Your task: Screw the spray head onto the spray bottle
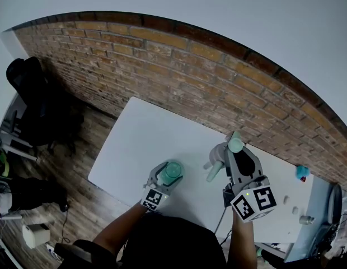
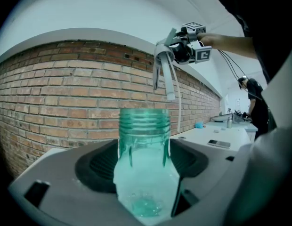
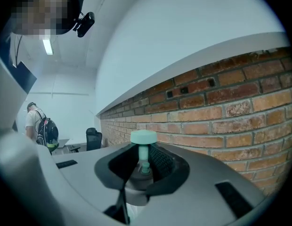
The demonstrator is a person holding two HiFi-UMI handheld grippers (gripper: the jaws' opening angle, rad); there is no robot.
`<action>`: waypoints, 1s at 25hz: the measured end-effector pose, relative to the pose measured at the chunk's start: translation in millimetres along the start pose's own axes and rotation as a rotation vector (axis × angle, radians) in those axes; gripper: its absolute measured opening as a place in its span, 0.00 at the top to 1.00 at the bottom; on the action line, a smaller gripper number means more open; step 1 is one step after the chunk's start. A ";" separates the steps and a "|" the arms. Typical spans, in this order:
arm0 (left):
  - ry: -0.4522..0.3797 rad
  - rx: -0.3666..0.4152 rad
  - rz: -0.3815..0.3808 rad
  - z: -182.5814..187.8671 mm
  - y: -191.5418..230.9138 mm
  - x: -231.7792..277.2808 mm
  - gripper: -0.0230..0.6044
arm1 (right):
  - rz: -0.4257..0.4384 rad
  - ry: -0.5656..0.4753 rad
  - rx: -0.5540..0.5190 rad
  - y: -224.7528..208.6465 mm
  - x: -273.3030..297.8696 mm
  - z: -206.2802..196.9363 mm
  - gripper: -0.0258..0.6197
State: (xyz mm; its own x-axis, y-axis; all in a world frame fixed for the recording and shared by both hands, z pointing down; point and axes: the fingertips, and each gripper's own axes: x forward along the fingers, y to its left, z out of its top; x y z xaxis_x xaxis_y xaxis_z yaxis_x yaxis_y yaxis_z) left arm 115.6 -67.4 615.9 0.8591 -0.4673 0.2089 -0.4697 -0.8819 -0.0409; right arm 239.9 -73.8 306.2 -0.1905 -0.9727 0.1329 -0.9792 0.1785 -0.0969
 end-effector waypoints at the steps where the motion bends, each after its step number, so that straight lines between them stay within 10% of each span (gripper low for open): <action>1: -0.001 0.000 -0.009 0.2 -0.7 0.0 0.43 | 0.004 -0.008 0.002 1.9 1.2 2.3 0.86; 25: -0.006 0.023 -0.136 1.4 -10.8 -0.1 0.43 | 0.086 -0.104 -0.028 66.8 11.8 62.1 0.86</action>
State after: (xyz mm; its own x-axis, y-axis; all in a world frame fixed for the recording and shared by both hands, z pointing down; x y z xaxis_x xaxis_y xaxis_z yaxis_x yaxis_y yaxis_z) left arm 120.9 -57.9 615.0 0.9158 -0.3433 0.2084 -0.3439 -0.9384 -0.0346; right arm 176.6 -82.5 240.0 -0.2672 -0.9634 0.0217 -0.9613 0.2649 -0.0759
